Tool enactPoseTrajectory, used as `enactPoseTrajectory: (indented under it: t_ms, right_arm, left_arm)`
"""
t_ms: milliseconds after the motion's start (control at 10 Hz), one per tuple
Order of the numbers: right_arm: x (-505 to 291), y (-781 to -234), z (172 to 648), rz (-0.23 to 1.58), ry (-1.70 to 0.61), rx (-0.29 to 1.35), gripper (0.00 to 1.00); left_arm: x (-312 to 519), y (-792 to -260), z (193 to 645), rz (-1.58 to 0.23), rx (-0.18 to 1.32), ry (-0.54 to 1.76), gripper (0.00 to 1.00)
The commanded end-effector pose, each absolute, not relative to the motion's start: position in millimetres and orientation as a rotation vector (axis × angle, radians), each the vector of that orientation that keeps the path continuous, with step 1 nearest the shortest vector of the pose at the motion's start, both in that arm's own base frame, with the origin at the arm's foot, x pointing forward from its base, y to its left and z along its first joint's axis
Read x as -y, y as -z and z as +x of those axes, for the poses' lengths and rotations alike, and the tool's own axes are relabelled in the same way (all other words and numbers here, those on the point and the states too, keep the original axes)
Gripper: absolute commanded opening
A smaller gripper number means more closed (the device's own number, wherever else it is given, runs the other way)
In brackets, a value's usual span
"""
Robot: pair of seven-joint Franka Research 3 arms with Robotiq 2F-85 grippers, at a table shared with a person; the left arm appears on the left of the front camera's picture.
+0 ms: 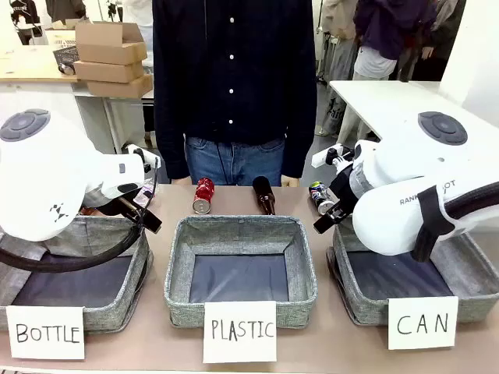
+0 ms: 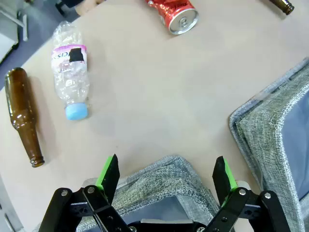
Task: Sort the can waste into the basket.
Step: Pick up the can waste from the table and place it in the right Fabric basket.
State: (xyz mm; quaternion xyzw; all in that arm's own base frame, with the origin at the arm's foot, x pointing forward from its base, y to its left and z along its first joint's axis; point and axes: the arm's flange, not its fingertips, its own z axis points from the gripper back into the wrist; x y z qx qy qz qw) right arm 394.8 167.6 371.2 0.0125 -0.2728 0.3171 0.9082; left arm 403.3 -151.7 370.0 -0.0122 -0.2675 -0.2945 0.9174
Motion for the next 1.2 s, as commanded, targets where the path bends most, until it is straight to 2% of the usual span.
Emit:
enactPoseTrajectory:
  t_ms: [0, 1000, 1100]
  right_arm:
    - [-168, -371, 395, 0.026, -0.654, 0.563, 1.0]
    - [-168, -371, 395, 0.025, -0.655, 0.563, 1.0]
    - [-165, -407, 388, 0.125, -0.636, 0.623, 1.0]
  left_arm:
    - [152, -370, 403, -0.025, 0.55, 0.606, 1.0]
    - [152, -370, 403, -0.025, 0.55, 0.606, 1.0]
    - [152, -370, 403, -0.025, 0.55, 0.606, 1.0]
